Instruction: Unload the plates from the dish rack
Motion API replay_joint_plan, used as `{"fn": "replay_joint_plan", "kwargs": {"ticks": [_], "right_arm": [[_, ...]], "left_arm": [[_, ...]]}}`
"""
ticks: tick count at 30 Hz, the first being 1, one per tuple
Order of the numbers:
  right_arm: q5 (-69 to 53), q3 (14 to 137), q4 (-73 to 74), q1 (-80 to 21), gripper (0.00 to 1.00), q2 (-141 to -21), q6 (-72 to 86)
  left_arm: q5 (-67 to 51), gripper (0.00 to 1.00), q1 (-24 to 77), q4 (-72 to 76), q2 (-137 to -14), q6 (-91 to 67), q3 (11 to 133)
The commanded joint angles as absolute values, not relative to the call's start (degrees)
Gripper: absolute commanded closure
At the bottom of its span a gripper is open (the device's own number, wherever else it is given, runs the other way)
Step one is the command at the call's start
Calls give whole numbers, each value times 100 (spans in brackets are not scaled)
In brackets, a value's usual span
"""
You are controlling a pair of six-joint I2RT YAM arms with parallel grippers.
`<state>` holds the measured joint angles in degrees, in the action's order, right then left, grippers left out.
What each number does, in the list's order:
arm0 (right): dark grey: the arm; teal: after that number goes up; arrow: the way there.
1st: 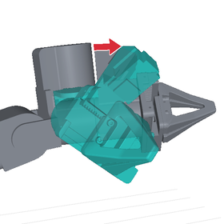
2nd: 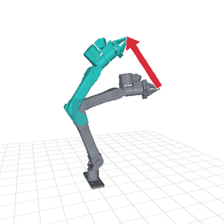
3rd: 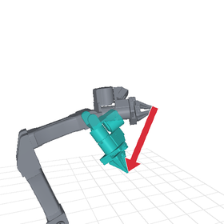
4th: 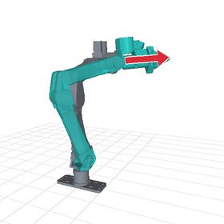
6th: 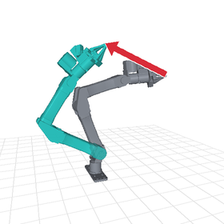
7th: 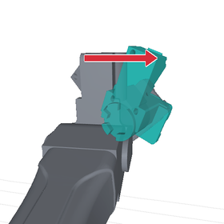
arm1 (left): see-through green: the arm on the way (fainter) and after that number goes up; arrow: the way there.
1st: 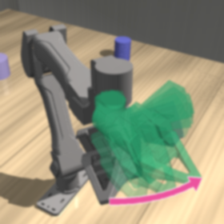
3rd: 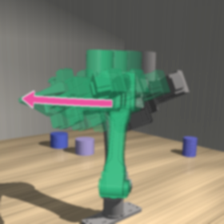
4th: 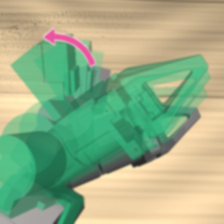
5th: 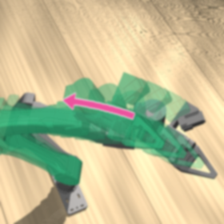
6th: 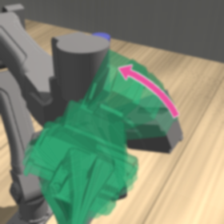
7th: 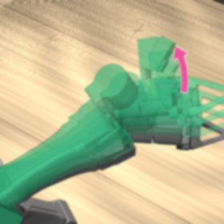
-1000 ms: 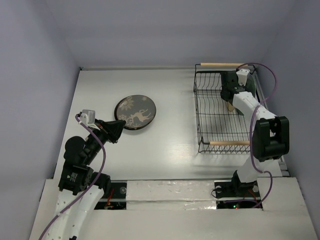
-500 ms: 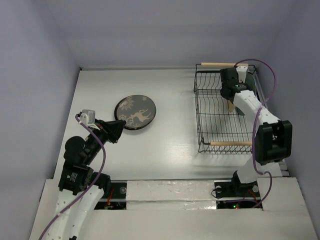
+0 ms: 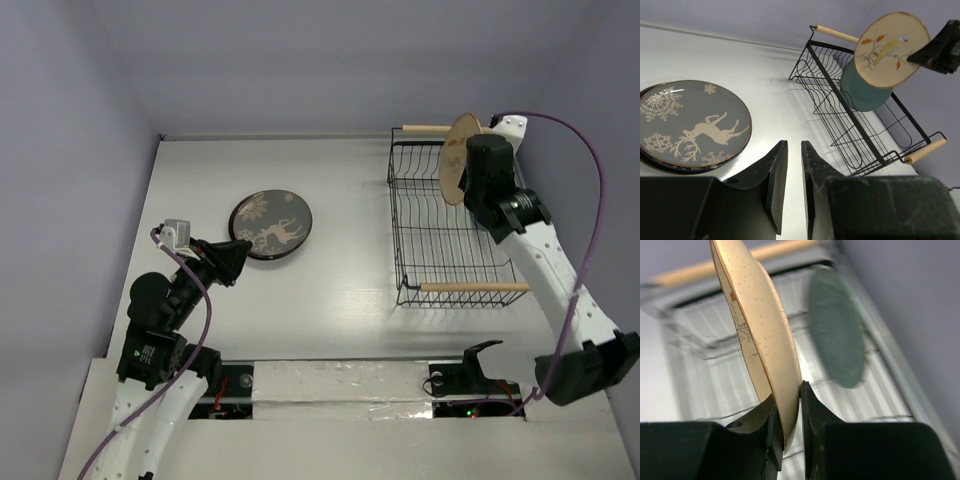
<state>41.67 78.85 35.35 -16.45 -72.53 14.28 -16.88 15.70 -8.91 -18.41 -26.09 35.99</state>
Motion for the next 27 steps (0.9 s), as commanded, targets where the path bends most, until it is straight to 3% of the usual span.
{"fn": "replay_joint_plan", "kwargs": {"ticks": [1, 4, 9, 18, 27], "right_arm": [[2627, 7753, 1999, -2091, 100, -6593, 2002], [1175, 7349, 1138, -2425, 100, -6600, 2653], [-59, 7084, -172, -2987, 100, -7529, 3601], [-483, 7557, -1204, -3972, 100, -9324, 4438], [-721, 7418, -2003, -4140, 100, -10423, 5228]], "left_arm": [[-1679, 85, 1600, -686, -1863, -2602, 3621], [-1679, 85, 1600, -686, -1863, -2602, 3612], [-1644, 85, 1600, -694, -1855, -2610, 3604], [-1652, 85, 1600, -703, -1828, -2610, 3604], [-1661, 84, 1600, -703, -1810, -2610, 3612]]}}
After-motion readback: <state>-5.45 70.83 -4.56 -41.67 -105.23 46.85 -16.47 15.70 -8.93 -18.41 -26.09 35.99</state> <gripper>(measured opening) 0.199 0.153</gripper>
